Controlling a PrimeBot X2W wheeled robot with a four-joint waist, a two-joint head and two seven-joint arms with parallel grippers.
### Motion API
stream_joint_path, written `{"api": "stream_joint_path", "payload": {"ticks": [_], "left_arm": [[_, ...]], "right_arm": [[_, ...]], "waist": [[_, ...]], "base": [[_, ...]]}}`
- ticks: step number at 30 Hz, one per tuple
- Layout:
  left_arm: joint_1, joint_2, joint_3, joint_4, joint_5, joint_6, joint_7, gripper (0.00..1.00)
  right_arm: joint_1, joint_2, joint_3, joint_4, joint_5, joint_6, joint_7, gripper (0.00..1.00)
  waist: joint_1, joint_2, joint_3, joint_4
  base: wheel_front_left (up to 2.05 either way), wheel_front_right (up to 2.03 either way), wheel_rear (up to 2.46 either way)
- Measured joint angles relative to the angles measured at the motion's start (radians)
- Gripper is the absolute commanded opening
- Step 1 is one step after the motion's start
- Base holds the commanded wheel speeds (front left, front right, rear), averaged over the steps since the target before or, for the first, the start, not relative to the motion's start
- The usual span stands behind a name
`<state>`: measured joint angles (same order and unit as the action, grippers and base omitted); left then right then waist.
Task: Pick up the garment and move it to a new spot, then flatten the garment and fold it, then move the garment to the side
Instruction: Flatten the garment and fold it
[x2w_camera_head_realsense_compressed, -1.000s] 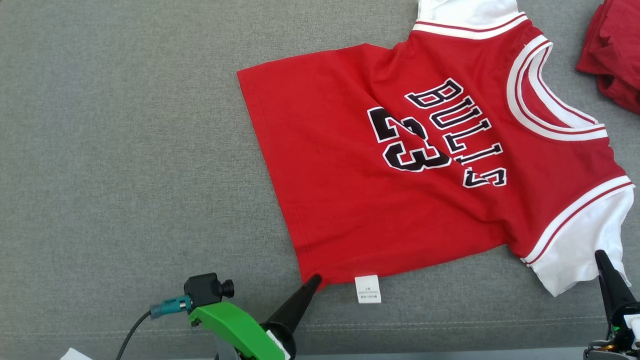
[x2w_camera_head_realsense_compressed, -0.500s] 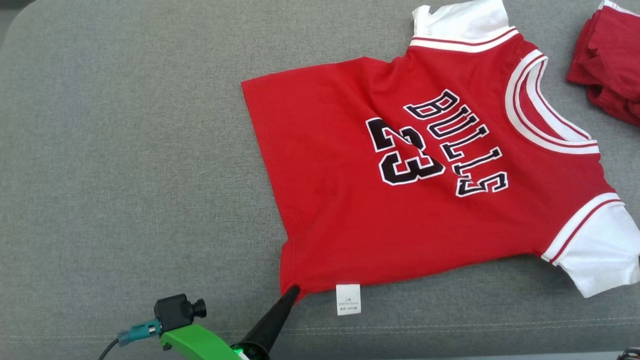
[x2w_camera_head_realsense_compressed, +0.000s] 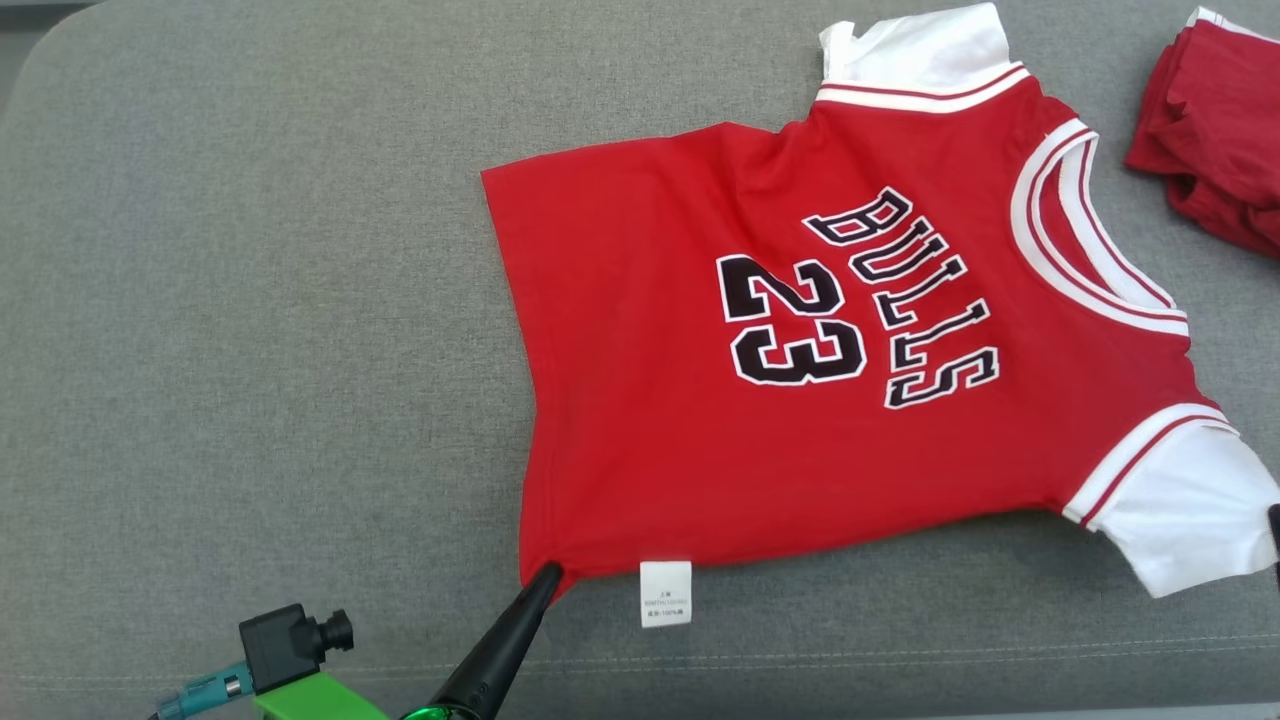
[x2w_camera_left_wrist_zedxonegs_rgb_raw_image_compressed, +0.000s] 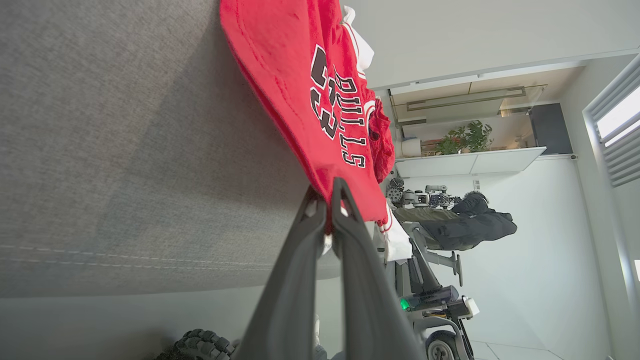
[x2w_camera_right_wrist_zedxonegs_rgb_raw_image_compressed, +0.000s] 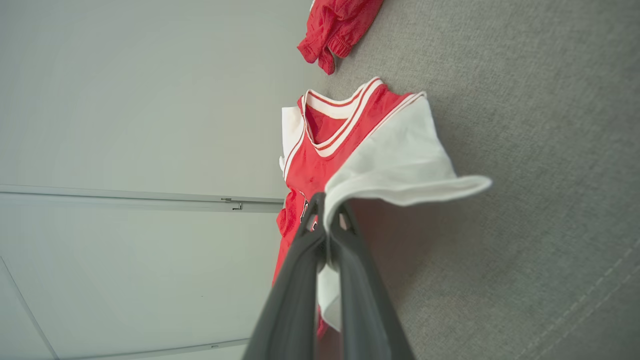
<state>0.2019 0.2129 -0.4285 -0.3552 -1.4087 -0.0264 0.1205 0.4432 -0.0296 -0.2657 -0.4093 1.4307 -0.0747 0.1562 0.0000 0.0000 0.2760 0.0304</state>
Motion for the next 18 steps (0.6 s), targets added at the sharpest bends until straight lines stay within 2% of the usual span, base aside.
{"api": "stream_joint_path", "payload": {"ticks": [7, 13, 18], "left_arm": [[0.028, 0.009, 0.04, -0.11, -0.013, 0.001, -0.018, 0.0], [0.05, 0.029, 0.089, -0.168, -0.013, 0.028, -0.037, 0.0], [0.054, 0.033, 0.148, -0.247, -0.012, 0.033, -0.066, 0.0]], "right_arm": [[-0.005, 0.0, -0.079, -0.126, 0.066, 0.047, -0.016, 0.0], [-0.002, -0.016, -0.095, -0.187, 0.068, 0.052, -0.014, 0.0], [-0.007, -0.013, -0.12, -0.268, 0.086, 0.067, -0.02, 0.0]], "waist": [[0.0, 0.0, -0.005, -0.009], [0.0, 0.0, -0.019, -0.017], [0.0, 0.0, -0.024, -0.017]], "base": [[0.0, 0.0, 0.0], [0.0, 0.0, 0.0], [0.0, 0.0, 0.0]]}}
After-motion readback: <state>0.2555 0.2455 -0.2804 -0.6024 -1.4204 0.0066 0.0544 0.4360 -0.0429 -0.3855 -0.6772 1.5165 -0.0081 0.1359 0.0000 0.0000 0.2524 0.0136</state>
